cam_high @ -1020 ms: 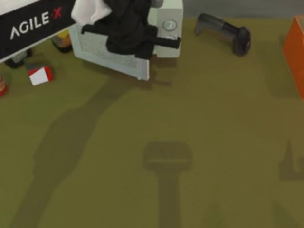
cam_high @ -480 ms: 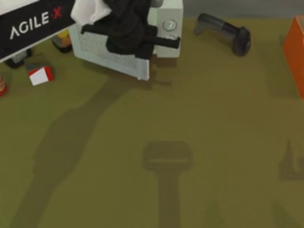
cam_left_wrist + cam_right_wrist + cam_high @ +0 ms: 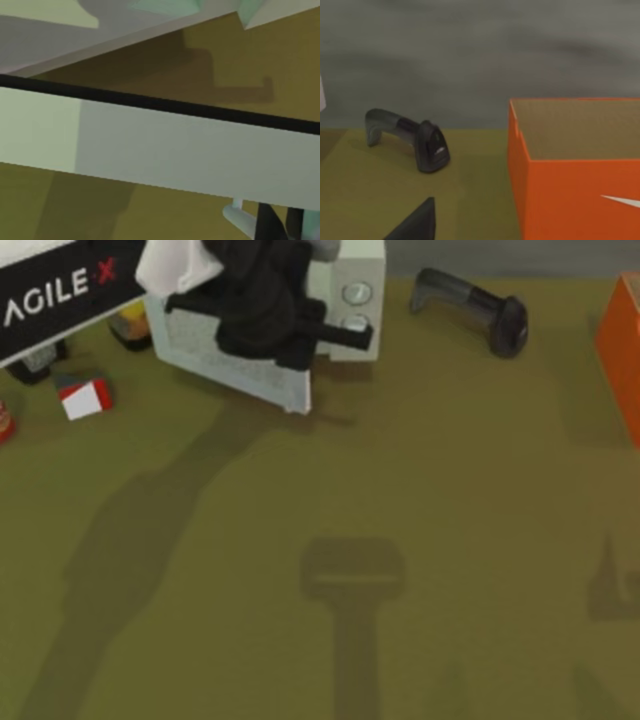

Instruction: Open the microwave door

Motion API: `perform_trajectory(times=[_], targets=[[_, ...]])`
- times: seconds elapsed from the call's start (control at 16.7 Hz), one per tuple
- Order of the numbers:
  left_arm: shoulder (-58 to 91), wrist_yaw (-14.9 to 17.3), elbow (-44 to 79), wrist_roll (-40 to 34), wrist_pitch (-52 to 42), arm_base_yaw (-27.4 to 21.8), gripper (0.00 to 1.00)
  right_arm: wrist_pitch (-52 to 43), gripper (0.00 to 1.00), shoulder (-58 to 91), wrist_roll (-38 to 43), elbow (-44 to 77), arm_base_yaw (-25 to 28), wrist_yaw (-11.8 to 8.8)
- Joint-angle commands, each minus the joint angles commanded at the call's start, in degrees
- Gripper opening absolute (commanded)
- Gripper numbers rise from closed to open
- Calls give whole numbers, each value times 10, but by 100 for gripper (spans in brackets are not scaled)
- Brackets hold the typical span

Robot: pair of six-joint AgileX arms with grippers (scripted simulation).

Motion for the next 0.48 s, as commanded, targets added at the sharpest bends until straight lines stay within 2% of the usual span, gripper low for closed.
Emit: perform_trajectory(times=[0.24, 0.48], targets=[[-31, 22, -40, 43, 18, 12, 0, 0, 100, 0, 0, 0, 0, 0], [-33, 24, -44, 46, 19, 13, 0, 0, 100, 0, 0, 0, 0, 0]])
